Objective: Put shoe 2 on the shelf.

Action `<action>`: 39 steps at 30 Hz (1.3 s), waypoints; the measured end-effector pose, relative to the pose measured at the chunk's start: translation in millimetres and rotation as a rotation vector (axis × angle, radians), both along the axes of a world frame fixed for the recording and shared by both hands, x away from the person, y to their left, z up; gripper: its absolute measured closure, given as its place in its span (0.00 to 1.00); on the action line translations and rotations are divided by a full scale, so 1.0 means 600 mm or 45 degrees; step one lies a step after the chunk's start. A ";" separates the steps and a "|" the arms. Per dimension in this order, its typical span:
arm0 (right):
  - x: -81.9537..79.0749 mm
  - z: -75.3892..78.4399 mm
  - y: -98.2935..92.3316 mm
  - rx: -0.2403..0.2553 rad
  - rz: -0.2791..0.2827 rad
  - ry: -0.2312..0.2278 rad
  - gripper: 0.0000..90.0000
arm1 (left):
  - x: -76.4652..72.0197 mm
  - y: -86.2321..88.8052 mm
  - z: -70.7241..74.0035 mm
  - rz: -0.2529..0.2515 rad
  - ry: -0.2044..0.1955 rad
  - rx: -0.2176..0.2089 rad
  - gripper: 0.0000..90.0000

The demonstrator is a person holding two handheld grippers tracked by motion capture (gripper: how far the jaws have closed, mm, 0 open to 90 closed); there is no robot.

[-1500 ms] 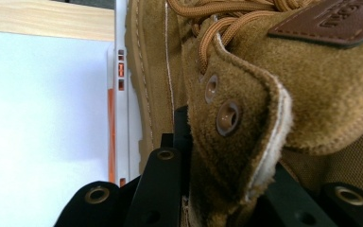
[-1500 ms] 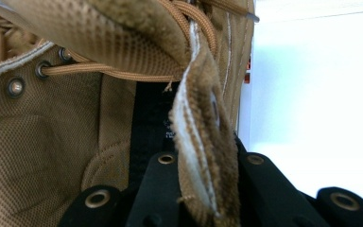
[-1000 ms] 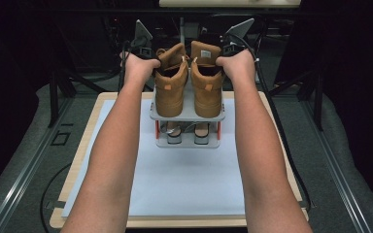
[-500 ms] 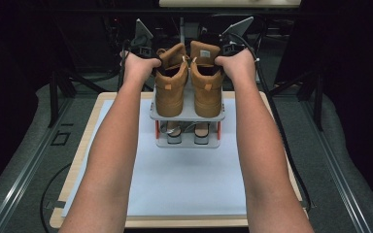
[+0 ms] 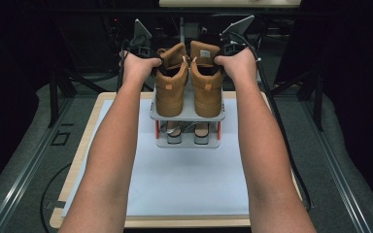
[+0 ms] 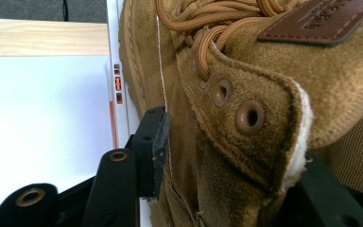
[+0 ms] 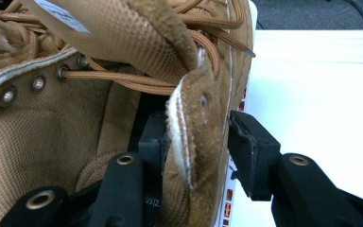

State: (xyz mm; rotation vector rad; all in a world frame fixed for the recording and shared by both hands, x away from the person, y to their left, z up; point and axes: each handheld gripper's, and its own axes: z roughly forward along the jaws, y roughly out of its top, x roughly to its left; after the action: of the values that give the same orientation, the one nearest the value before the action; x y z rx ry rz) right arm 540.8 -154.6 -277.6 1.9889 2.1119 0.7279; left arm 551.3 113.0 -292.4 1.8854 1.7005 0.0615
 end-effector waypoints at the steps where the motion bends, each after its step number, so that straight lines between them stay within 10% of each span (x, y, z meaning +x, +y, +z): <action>1: 0.000 0.000 0.002 0.010 -0.006 -0.007 0.65 | 0.000 0.000 -0.001 0.006 -0.001 0.000 0.61; 39: -0.039 0.060 -0.016 0.047 0.022 -0.169 0.59 | -0.042 -0.002 0.085 0.002 -0.155 0.101 0.51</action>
State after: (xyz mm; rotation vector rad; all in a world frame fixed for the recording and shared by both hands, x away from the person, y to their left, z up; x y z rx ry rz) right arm 517.3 -164.5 -241.9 1.8861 2.0559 0.8826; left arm 526.2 111.6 -241.3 1.8966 1.6391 0.2428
